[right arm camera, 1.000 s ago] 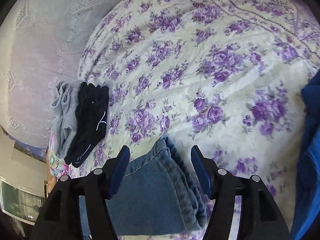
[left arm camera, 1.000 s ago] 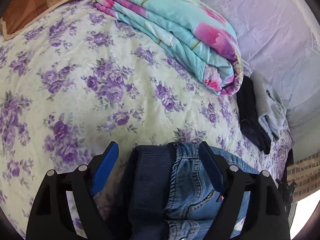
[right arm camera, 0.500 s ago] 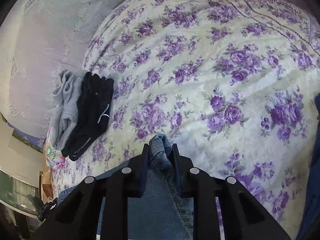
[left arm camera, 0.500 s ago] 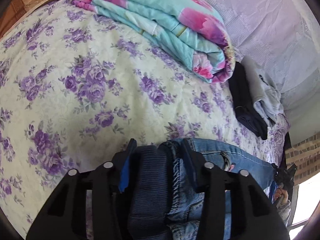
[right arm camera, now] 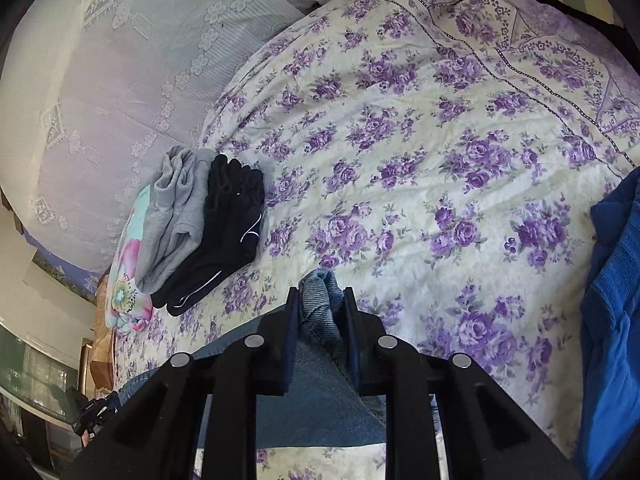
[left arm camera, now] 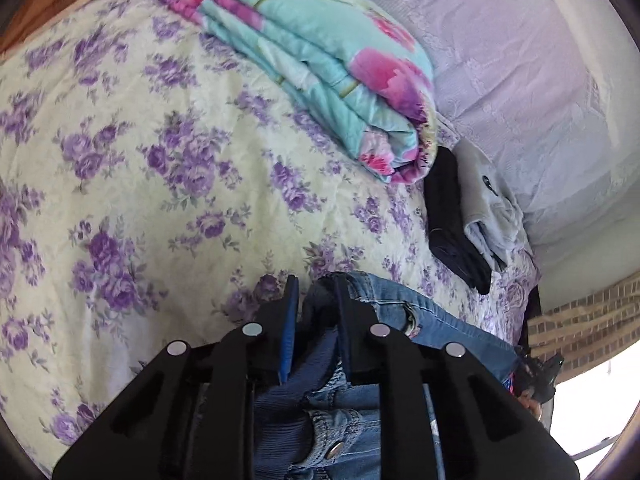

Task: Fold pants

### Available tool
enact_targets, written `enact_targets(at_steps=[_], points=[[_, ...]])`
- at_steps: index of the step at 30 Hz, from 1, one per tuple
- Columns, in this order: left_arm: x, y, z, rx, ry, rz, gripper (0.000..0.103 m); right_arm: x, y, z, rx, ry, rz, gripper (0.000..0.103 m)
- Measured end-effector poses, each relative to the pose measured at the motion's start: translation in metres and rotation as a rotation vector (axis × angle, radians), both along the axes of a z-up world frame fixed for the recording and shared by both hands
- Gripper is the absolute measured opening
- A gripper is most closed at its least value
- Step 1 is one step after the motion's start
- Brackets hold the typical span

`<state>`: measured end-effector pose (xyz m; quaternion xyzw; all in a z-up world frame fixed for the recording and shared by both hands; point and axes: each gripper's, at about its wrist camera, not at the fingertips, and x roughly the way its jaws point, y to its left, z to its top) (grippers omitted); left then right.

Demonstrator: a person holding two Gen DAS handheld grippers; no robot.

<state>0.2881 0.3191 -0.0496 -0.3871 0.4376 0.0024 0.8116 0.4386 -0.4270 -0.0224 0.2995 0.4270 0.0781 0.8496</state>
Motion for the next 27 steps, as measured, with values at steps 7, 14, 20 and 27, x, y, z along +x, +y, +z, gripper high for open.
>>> enact_targets(at_steps=[7, 14, 20, 27], points=[[0.005, 0.004, -0.011, -0.014, 0.046, 0.017, 0.014, -0.002, -0.003, -0.004, 0.020, 0.008, -0.015, 0.021], [-0.013, -0.002, 0.011, -0.006, -0.055, 0.010, 0.011, -0.020, -0.007, 0.007, 0.050, -0.031, -0.023, 0.020], [-0.059, 0.001, 0.032, -0.091, -0.155, -0.021, 0.011, -0.081, -0.017, 0.021, 0.081, -0.116, -0.031, 0.018], [-0.153, -0.005, 0.033, -0.151, -0.227, -0.039, 0.012, -0.202, -0.038, 0.008, 0.106, -0.179, -0.051, 0.017]])
